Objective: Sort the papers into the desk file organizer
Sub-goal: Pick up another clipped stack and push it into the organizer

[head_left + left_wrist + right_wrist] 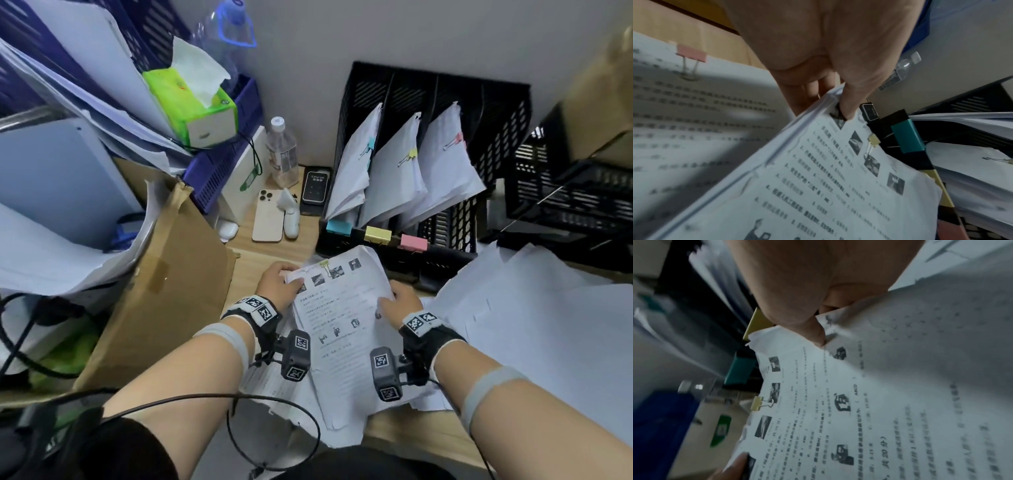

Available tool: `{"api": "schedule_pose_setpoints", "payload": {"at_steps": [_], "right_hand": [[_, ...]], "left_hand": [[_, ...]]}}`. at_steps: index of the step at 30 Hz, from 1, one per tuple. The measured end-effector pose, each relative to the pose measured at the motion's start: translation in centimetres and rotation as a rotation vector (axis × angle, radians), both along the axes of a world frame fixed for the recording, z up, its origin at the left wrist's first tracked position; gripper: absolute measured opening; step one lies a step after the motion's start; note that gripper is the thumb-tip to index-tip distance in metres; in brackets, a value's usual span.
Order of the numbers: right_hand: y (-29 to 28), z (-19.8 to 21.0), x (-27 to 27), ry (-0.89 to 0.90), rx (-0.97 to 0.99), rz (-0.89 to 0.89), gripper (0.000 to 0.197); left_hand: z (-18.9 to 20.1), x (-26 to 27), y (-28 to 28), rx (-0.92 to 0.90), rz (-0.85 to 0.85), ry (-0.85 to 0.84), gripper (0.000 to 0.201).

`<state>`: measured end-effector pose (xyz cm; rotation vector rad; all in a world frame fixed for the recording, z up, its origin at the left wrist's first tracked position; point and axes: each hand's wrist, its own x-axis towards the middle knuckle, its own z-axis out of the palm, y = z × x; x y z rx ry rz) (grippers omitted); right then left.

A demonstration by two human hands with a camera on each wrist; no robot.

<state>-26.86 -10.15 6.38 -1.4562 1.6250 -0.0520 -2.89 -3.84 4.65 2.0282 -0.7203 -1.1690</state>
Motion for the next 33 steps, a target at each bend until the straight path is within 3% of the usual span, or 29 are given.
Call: {"api": "schedule_pose_setpoints", "payload": {"at_steps": [4, 12, 17, 21, 24, 26, 28, 30, 33], "right_hand": [[1.1, 0.9, -2.0, -0.092, -0.021, -0.169, 0.033], [2.6, 1.6, -4.6, -0.147, -0.080, -0.408, 0.025], [3.0, 2.9, -5.0, -0.186, -0.119, -0.467, 0.024], [3.1, 4.5, -4.9, -0.240, -0.181, -0.526, 0.025], [2.6, 6.5, -4.3, -0.260, -0.272, -0.556, 0.022], [1.8, 7.8, -3.9, -0.266, -0.357, -0.589, 0.032], [0.7, 9.1, -3.5, -0.133, -0.470, -0.570, 0.046], [0.1, 11.2, -2.9, -0.042, -0.538, -0.491, 0.056], [-0.2, 14.8, -1.0, -0.306, -0.376, -0.269, 0.094]], "left_hand": [[0.7, -1.4, -1.4, 0.046, -0.096, 0.080, 0.037], [1.8, -3.8, -1.8, 0.092, -0.365, 0.096, 0.032], [2.2, -4.2, -1.2, 0.126, -0.439, 0.174, 0.052], [3.3, -4.9, -0.7, 0.141, -0.474, 0.331, 0.031], [4.0, -5.1, -0.5, 0.087, -0.505, 0.292, 0.037], [5.2, -5.3, -0.9, 0.004, -0.489, 0.241, 0.034], [6.9, -5.8, -1.6, -0.099, -0.423, 0.236, 0.017], [8.6, -6.5, -2.7, -0.239, -0.374, 0.167, 0.014], [10.4, -7.4, -4.2, -0.465, -0.397, -0.018, 0.018]]}}
